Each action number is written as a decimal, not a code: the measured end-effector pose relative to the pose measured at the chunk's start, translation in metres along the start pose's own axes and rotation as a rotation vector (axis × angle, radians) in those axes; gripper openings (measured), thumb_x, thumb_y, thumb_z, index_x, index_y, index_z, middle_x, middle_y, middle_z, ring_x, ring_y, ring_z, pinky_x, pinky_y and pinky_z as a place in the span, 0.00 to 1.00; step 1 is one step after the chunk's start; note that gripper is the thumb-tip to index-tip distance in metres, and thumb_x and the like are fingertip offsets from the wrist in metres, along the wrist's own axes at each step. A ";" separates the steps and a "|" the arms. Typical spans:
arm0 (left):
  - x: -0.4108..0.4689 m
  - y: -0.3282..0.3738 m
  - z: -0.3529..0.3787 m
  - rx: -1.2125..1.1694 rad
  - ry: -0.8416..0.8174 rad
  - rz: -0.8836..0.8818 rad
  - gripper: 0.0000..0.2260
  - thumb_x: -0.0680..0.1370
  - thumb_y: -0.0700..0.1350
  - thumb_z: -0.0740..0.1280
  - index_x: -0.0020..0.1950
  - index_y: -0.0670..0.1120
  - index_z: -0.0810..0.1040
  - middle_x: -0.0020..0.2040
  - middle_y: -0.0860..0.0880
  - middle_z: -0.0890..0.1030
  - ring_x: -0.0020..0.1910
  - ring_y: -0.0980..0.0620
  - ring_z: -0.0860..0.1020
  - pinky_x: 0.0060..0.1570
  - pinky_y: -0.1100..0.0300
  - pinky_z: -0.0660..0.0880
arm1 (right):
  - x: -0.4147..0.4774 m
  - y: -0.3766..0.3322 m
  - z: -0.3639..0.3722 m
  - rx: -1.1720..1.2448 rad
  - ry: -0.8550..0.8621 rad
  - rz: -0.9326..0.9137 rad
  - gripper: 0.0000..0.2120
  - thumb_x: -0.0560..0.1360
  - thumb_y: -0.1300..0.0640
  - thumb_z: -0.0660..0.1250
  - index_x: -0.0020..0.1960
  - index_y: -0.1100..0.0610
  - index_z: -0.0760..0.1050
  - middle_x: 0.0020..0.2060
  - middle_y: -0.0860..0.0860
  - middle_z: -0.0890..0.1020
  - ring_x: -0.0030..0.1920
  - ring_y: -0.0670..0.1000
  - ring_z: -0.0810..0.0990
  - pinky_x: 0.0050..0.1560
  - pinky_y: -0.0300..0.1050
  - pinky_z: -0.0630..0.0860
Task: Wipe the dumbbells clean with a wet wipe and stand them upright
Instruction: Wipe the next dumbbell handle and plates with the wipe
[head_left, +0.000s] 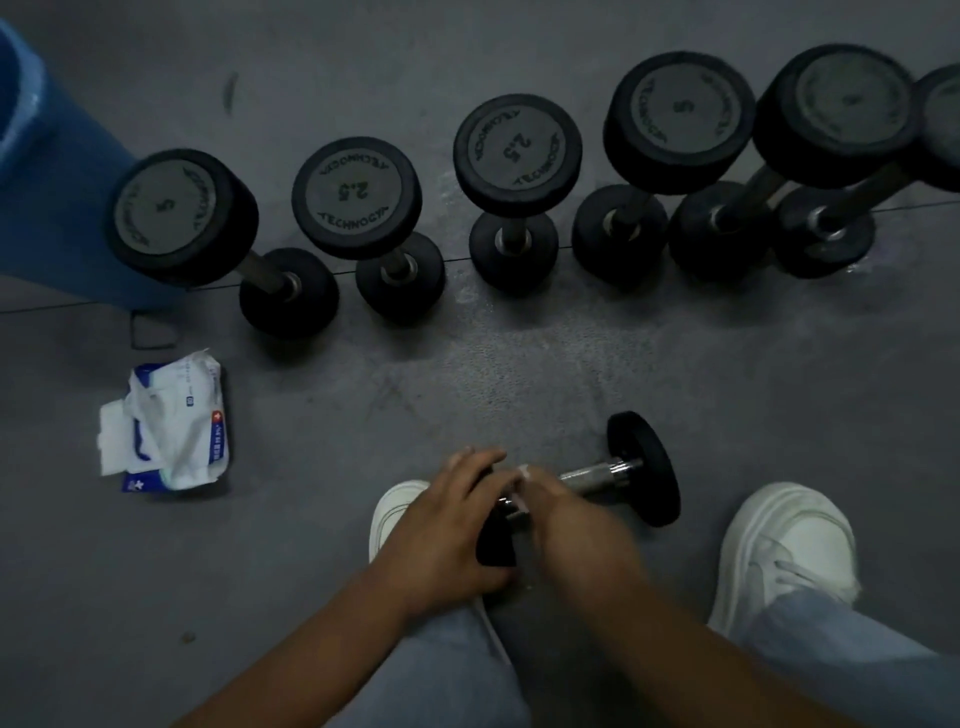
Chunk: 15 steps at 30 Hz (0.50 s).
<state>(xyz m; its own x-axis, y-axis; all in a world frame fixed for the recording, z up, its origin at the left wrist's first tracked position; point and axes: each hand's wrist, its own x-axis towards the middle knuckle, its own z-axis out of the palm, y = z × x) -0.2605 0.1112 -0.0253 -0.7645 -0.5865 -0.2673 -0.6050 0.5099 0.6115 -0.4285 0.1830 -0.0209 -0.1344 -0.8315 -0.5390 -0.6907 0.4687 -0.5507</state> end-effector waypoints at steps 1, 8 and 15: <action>0.001 -0.003 0.001 -0.013 0.004 -0.001 0.44 0.64 0.61 0.75 0.76 0.52 0.63 0.77 0.53 0.60 0.76 0.49 0.60 0.72 0.53 0.65 | 0.006 0.009 -0.005 0.036 0.055 0.073 0.18 0.82 0.50 0.56 0.72 0.44 0.66 0.71 0.41 0.70 0.64 0.48 0.76 0.65 0.42 0.70; 0.034 -0.022 -0.030 -0.363 0.245 -0.239 0.33 0.68 0.58 0.72 0.71 0.53 0.70 0.69 0.58 0.71 0.68 0.61 0.70 0.68 0.55 0.70 | 0.026 -0.006 -0.014 0.016 0.108 -0.029 0.21 0.81 0.55 0.52 0.73 0.44 0.65 0.67 0.42 0.73 0.64 0.52 0.75 0.60 0.43 0.75; 0.067 -0.029 -0.043 0.112 0.133 -0.141 0.49 0.63 0.63 0.73 0.79 0.54 0.53 0.80 0.52 0.50 0.79 0.48 0.53 0.73 0.46 0.64 | 0.079 -0.032 -0.040 -0.067 0.112 -0.192 0.21 0.81 0.52 0.57 0.73 0.42 0.63 0.69 0.42 0.71 0.58 0.53 0.79 0.58 0.47 0.74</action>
<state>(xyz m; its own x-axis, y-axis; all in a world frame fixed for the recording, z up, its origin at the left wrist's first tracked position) -0.2841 0.0297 -0.0288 -0.6388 -0.7311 -0.2397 -0.7306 0.4789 0.4868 -0.4449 0.0908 -0.0202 -0.0719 -0.9332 -0.3520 -0.7562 0.2812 -0.5908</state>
